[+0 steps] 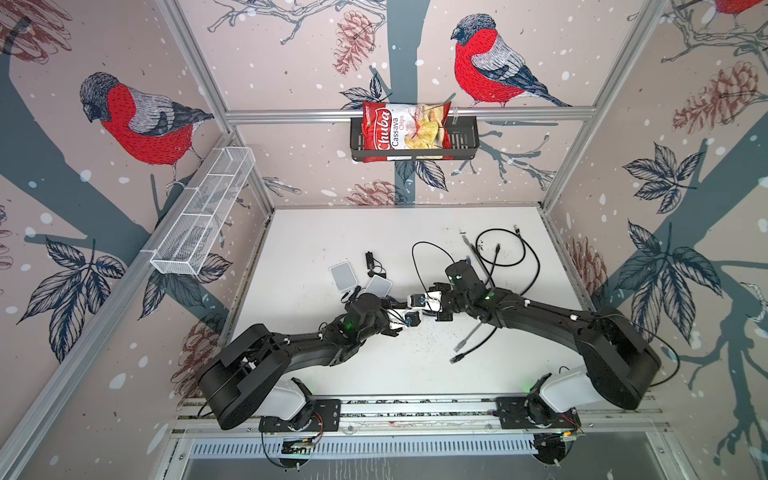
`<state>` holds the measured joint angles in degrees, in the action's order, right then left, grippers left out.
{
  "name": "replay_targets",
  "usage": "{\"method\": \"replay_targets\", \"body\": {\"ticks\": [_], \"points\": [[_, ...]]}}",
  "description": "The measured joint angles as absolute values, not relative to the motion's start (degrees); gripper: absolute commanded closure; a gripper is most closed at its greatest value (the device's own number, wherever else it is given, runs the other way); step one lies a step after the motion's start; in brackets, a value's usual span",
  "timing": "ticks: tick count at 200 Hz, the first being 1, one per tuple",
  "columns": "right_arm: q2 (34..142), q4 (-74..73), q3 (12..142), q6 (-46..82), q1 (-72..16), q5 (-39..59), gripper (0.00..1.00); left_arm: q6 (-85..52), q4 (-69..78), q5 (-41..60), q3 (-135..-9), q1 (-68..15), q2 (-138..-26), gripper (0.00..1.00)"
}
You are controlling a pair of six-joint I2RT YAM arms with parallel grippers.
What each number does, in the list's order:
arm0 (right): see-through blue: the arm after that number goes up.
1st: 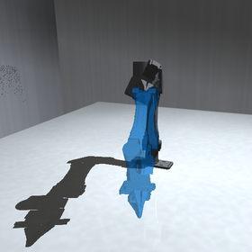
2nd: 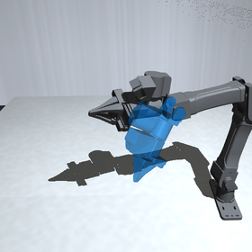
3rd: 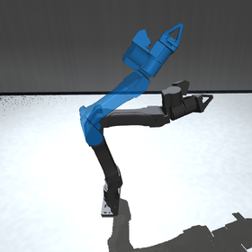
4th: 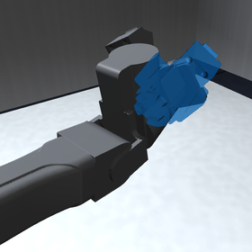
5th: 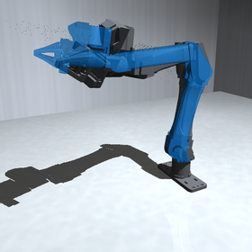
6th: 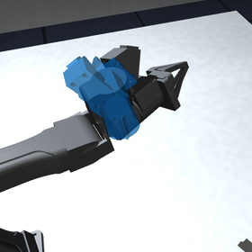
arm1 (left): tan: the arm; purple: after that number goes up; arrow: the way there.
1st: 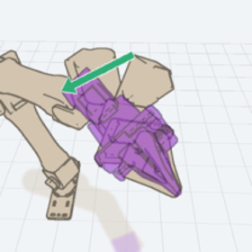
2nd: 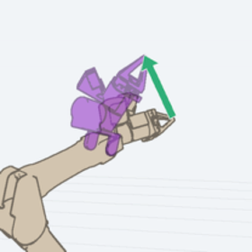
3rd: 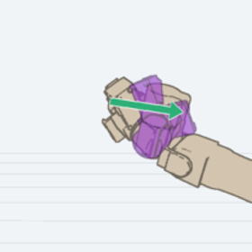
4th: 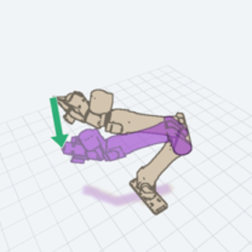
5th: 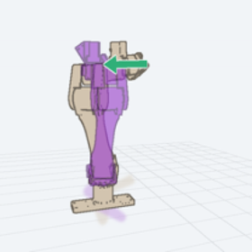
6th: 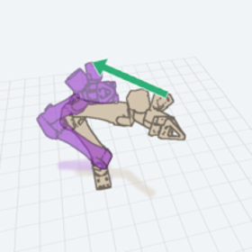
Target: Insert the plug into the switch port
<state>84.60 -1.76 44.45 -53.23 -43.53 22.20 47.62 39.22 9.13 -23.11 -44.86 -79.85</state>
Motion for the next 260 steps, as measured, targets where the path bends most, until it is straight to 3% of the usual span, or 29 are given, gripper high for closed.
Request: {"method": "replay_targets", "body": {"ticks": [13, 30, 64, 114, 137, 162, 213, 260], "points": [[84.6, -1.63, 44.45, -52.71, -43.7, 22.02, 0.91, 47.9, 39.13, 9.1, -23.16, -44.86, -79.83, 0.83], [84.66, -1.5, 44.45, -52.4, -43.77, 22.0, 0.95, 47.75, 38.7, 9.28, -23.31, -44.86, -79.85, 0.74], [85.78, -2.63, 45.39, -52.14, -43.99, 22.09, 0.97, 44.77, 38.35, 9.45, -23.33, -44.91, -79.72, 0.45], [90.5, -3.92, 49.32, -47.2, -43.13, 22.33, 0.97, 38.35, 36.1, 5.96, -23.27, -42.22, -75.44, 0.27], [93.69, -3.84, 52.47, -42.46, -43.0, 20.62, 0.97, 33.15, 33.82, 3.75, -23.31, -39.16, -72.23, 0.04], [98.52, -1.04, 56.77, -38.37, -43.46, 19.03, 0.97, 23.07, 32.36, -3.16, -26.24, -35.33, -70.06, 0.02], [104.07, -0.4, 59.88, -28.12, -44.51, 15.2, 0.98, 4.82, 21.12, -5.96, -37.58, -27.92, -75.59, 0.03], [106.15, -0.8, 59.11, -23.62, -44.62, 12.05, 0.98, -5.34, 12.51, -4.27, -42.26, -27.64, -82.81, 0.13]]}}
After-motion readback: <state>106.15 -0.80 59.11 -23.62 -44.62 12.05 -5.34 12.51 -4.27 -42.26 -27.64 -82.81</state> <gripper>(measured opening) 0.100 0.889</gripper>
